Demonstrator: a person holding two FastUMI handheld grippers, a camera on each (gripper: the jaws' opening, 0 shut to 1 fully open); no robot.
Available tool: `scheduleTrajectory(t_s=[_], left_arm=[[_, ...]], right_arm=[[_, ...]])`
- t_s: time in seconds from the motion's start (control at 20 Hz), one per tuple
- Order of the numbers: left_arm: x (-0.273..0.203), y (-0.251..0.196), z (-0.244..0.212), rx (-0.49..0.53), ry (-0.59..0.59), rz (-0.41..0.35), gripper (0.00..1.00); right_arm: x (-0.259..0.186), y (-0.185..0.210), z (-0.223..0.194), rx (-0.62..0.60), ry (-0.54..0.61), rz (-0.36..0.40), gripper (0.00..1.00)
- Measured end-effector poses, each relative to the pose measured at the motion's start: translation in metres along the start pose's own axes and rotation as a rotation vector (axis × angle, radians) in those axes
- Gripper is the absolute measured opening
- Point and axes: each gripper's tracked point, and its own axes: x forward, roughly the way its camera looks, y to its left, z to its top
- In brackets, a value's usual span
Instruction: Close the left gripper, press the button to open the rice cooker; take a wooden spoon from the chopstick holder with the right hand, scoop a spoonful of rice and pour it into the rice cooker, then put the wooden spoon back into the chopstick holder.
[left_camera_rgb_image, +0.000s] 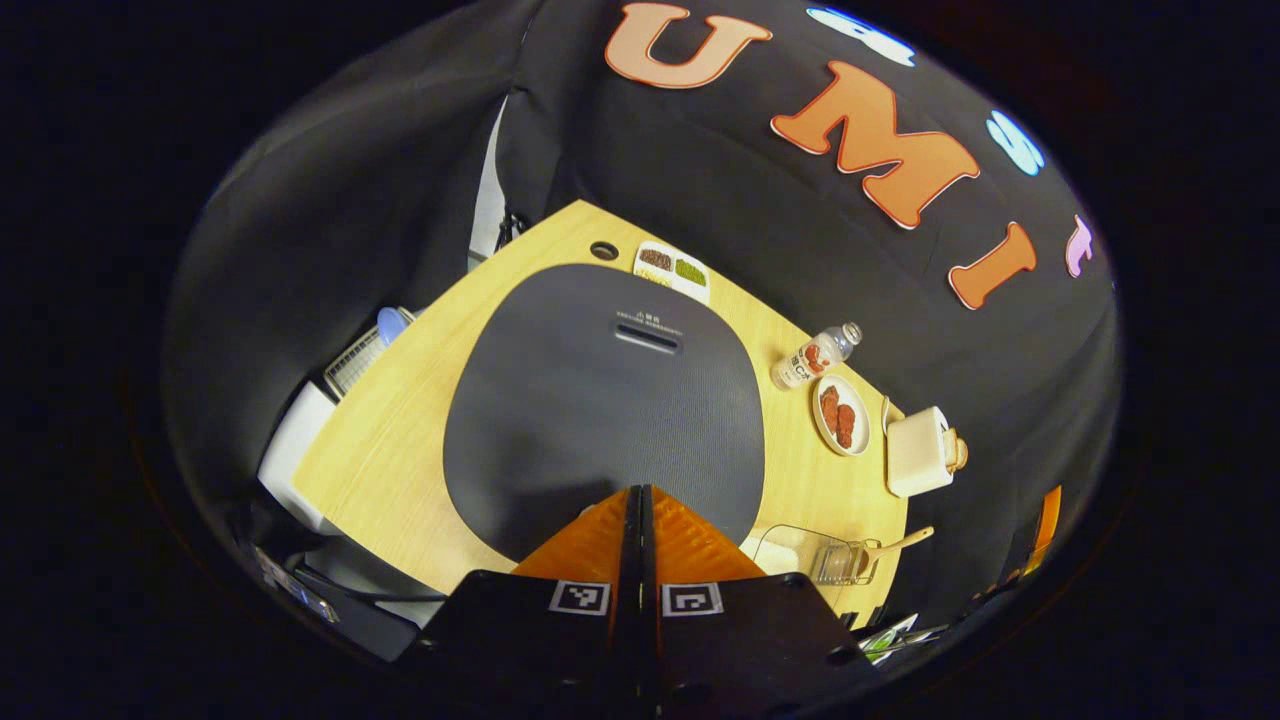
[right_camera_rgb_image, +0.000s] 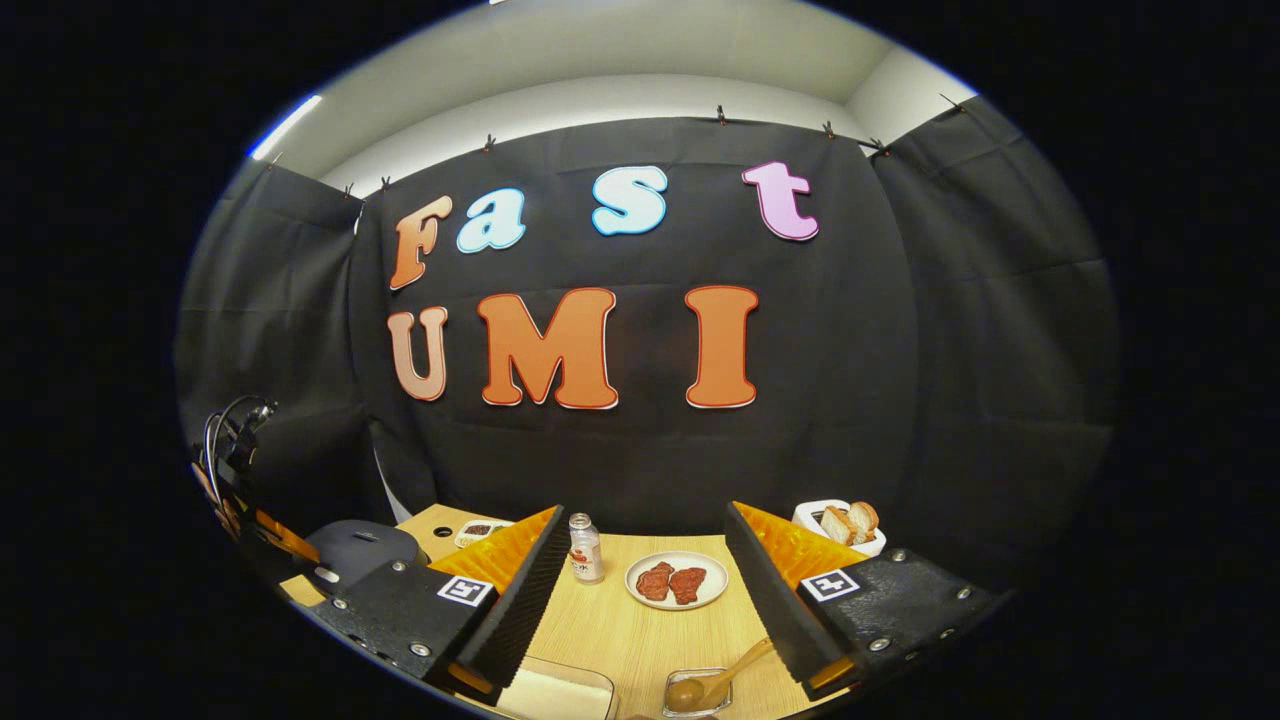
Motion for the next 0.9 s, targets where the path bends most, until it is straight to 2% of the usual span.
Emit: scheduleTrajectory(t_s=[0.15,0.2,0.35,0.55,0.7,0.9], left_arm=[[0.007,0.004,-0.019,0.021,0.046,0.006,0.06],[0.006,0.003,-0.014,0.034,0.017,0.004,0.06],[0.011,0.010,-0.021,0.047,0.048,0.039,0.06],[0.015,0.009,-0.021,0.091,0.010,0.071,0.06],[0.010,0.006,-0.018,0.140,-0.069,0.111,0.06],[-0.014,-0.008,0.000,0.284,-0.293,0.175,0.06]], right_arm=[[0.001,0.002,-0.007,-0.008,0.019,0.005,0.96],[0.002,0.003,-0.008,-0.014,0.021,0.006,0.96],[0.004,0.011,-0.016,-0.010,0.041,0.027,0.96],[0.010,0.024,-0.020,0.001,0.055,0.065,0.96],[0.013,0.032,-0.019,-0.007,0.059,0.093,0.96],[0.013,0.033,-0.019,-0.032,0.057,0.106,0.96]])
